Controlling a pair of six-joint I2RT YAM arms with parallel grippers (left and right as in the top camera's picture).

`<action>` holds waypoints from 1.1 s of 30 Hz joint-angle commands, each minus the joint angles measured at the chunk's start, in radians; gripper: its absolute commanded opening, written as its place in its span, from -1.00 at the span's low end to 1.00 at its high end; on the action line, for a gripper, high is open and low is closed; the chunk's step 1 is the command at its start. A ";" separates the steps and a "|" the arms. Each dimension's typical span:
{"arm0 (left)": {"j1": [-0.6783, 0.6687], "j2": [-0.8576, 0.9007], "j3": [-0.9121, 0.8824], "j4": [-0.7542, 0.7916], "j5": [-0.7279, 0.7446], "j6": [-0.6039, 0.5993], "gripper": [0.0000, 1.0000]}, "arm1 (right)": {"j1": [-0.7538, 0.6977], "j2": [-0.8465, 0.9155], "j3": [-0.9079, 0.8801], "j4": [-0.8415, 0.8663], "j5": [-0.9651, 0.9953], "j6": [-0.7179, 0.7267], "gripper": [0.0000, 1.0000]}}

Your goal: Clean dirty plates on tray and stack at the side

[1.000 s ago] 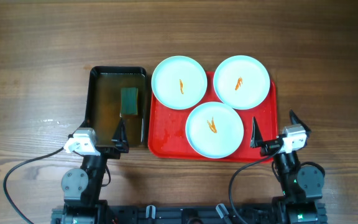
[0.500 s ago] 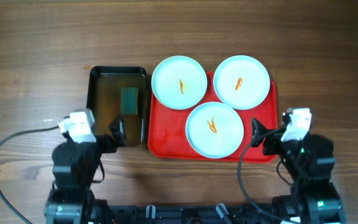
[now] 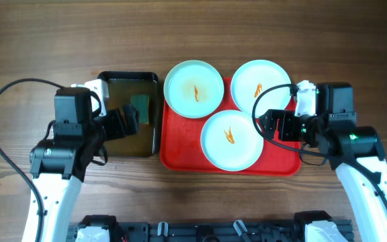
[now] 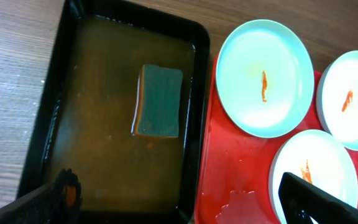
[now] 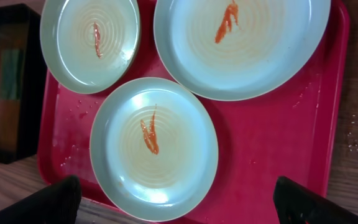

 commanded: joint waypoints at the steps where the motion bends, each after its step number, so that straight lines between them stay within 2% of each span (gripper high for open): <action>1: 0.003 0.010 0.017 0.111 0.034 -0.002 1.00 | 0.001 0.002 0.016 0.005 -0.043 0.038 0.99; 3: 0.003 0.034 0.017 0.229 0.021 -0.002 0.98 | 0.001 0.003 0.016 0.010 -0.026 0.032 0.99; 6: 0.002 0.122 0.017 0.314 0.014 0.011 0.94 | 0.001 0.003 0.016 0.009 0.090 0.067 0.90; 8: 0.002 0.213 0.017 0.337 -0.004 0.042 0.89 | 0.001 0.003 0.016 0.010 0.093 0.071 0.91; 12: -0.012 0.402 0.017 0.375 -0.004 0.115 0.66 | 0.001 0.003 0.016 0.010 0.093 0.070 0.91; 17: -0.050 0.584 0.017 0.445 -0.037 0.118 0.55 | 0.001 0.003 0.016 0.009 0.093 0.070 0.92; 24: -0.092 0.657 0.015 0.439 -0.080 0.118 0.36 | 0.001 0.003 0.016 0.009 0.093 0.071 0.92; 33: -0.105 0.662 -0.013 0.433 -0.113 0.114 0.33 | 0.001 0.003 0.016 0.010 0.093 0.071 0.92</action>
